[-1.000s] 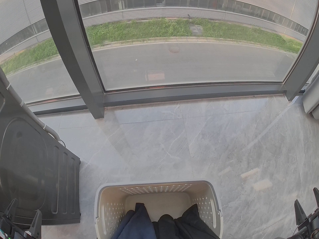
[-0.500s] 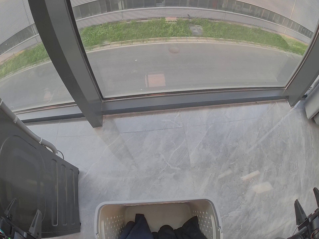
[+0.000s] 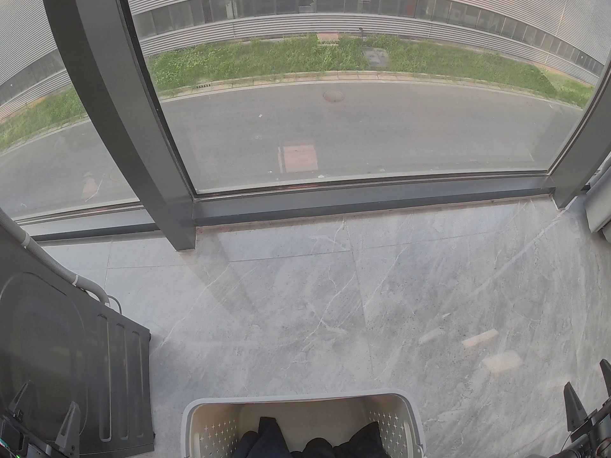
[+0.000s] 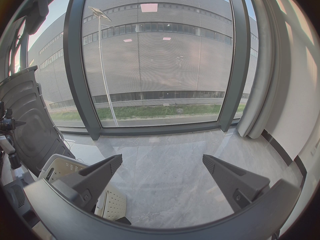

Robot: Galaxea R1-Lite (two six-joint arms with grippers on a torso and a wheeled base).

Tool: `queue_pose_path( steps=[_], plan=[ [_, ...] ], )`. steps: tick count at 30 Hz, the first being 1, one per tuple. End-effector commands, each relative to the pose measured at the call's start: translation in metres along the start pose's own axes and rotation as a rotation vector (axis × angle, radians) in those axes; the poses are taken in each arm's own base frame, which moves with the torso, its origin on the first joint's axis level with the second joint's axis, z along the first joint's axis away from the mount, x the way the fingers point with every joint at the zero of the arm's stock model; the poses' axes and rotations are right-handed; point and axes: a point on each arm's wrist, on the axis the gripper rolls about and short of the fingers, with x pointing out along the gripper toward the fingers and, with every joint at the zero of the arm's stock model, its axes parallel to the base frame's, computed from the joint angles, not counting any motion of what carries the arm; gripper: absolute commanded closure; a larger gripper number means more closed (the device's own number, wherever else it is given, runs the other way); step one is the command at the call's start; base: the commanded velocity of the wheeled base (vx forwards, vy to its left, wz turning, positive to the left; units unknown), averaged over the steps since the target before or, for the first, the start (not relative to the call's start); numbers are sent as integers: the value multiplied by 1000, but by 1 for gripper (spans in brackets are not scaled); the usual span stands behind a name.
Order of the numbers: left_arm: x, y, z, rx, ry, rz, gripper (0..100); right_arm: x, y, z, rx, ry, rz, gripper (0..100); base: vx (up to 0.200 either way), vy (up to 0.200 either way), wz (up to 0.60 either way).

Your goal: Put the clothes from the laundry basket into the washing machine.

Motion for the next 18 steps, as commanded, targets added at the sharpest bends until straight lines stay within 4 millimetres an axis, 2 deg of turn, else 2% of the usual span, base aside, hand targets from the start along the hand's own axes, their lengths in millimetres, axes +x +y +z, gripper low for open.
queue_pose_path(
  steps=[1,15,18],
  plan=[
    [0,0,-5,0,6,0,0,0,0,-5,0,5,0,0,0,0,0],
    [0,0,-5,0,6,0,0,0,0,-5,0,5,0,0,0,0,0],
    [0,0,-5,0,6,0,0,0,0,-5,0,5,0,0,-200,0,0]
  ],
)
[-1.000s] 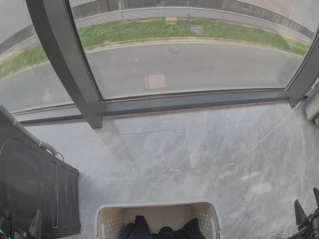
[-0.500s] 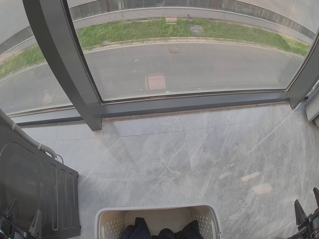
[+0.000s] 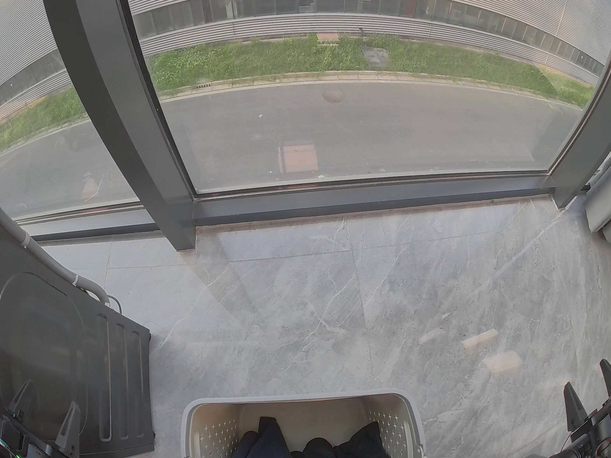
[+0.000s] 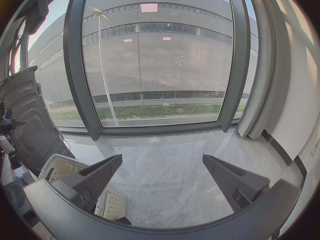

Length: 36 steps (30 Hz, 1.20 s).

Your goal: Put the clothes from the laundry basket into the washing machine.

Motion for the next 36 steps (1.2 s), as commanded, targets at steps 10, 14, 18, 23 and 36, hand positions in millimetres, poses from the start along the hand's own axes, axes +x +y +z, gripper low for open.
queue_pose_path(
  steps=[10,14,18,23,36],
  plan=[
    [0,0,-5,0,6,1,0,0,0,-5,0,4,0,0,-200,0,0],
    [0,0,-5,0,6,1,0,0,0,-5,0,4,0,0,-200,0,0],
    [0,0,-5,0,6,1,0,0,0,-5,0,4,0,0,-200,0,0],
    [0,0,-5,0,6,-1,0,0,0,-5,-2,4,0,0,-200,0,0],
    [0,0,-5,0,6,1,0,0,0,-5,0,4,0,0,-200,0,0]
  ],
)
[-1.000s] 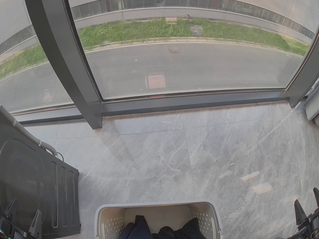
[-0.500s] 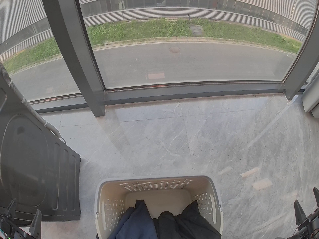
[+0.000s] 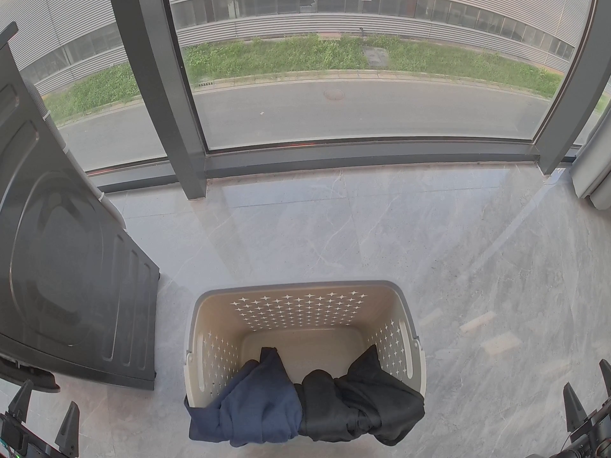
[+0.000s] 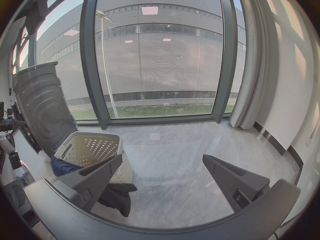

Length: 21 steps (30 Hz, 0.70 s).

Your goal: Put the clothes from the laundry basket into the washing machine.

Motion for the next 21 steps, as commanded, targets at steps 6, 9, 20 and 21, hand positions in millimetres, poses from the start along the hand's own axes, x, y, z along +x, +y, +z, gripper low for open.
queue_pose_path(
  steps=[6,9,20,21],
  plan=[
    [0,0,-5,0,6,0,0,0,0,-5,0,5,-1,0,-200,0,0],
    [0,0,-5,0,6,0,0,0,0,-5,0,5,-1,0,-200,0,0],
    [0,0,-5,0,6,0,0,0,0,-5,0,5,-1,0,-200,0,0],
    [0,0,-5,0,6,0,0,0,0,-5,0,5,-1,0,-200,0,0]
  ],
)
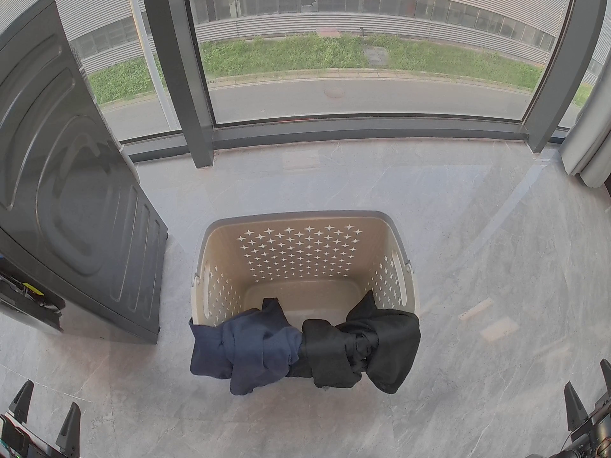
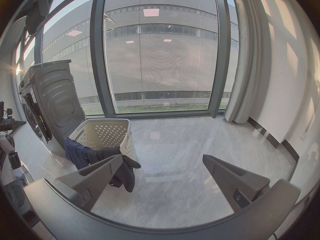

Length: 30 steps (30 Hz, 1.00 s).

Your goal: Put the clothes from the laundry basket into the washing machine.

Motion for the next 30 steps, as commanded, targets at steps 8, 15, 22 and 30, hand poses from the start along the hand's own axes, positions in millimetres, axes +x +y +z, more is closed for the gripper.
queue_pose_path(
  steps=[8,15,22,30],
  plan=[
    [0,0,-5,0,6,1,0,0,0,-5,0,4,1,0,-75,0,0],
    [0,0,-5,0,6,1,0,0,0,-5,0,4,1,0,0,86,0],
    [0,0,-5,0,6,1,0,0,0,-5,0,4,1,0,0,200,0],
    [0,0,-5,0,6,1,0,0,0,-5,0,4,1,0,0,200,0]
  ],
)
